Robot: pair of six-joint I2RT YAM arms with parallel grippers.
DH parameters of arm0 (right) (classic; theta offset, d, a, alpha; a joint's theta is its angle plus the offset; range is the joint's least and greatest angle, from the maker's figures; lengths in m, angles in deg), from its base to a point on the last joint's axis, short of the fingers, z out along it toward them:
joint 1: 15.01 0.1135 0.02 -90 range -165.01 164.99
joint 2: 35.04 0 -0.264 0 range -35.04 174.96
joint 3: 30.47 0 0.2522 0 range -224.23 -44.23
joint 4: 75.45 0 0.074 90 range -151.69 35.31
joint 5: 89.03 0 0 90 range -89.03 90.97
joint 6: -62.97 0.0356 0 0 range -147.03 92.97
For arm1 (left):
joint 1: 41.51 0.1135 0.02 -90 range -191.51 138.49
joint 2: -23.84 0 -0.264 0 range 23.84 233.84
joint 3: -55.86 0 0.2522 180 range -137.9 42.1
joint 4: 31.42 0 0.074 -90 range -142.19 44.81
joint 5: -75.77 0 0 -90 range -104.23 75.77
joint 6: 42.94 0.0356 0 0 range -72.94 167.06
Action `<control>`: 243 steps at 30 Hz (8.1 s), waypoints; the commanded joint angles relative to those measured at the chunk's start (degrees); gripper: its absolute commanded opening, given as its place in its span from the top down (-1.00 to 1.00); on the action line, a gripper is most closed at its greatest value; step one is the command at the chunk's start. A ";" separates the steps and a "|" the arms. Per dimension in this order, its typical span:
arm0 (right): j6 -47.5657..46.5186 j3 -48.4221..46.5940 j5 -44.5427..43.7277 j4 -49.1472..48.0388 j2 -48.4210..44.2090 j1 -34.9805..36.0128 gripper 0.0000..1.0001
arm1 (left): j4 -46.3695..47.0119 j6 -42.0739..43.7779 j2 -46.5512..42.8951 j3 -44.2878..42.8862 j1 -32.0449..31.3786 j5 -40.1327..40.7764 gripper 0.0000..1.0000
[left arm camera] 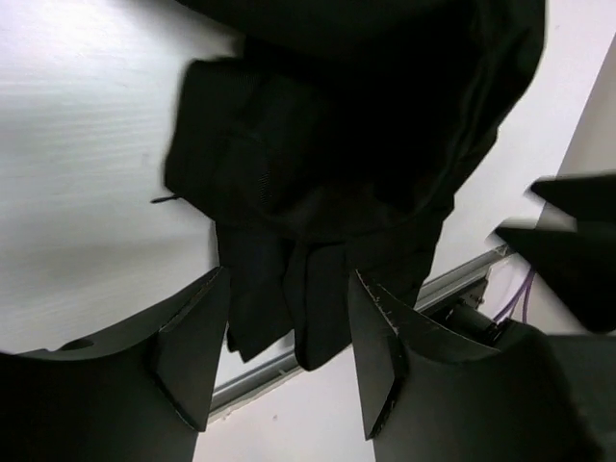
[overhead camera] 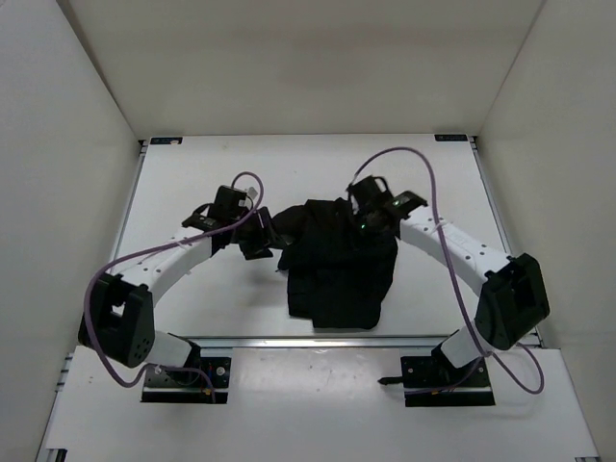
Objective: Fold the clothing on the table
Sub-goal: Flatten the skirt out, then fold the skirt
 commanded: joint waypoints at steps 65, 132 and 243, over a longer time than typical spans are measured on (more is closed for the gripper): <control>27.39 28.59 11.62 -23.14 -5.84 -0.79 0.06 | 17.45 -17.87 -27.69 34.79 6.05 -8.75 1.00; 6.64 27.61 21.47 -13.37 -16.64 -21.27 -0.48 | 1.63 5.50 -8.35 19.49 11.94 -7.79 -0.97; 3.58 14.91 22.61 7.90 -20.45 -18.61 1.00 | 0.58 -7.70 -22.48 17.62 10.60 -16.22 1.00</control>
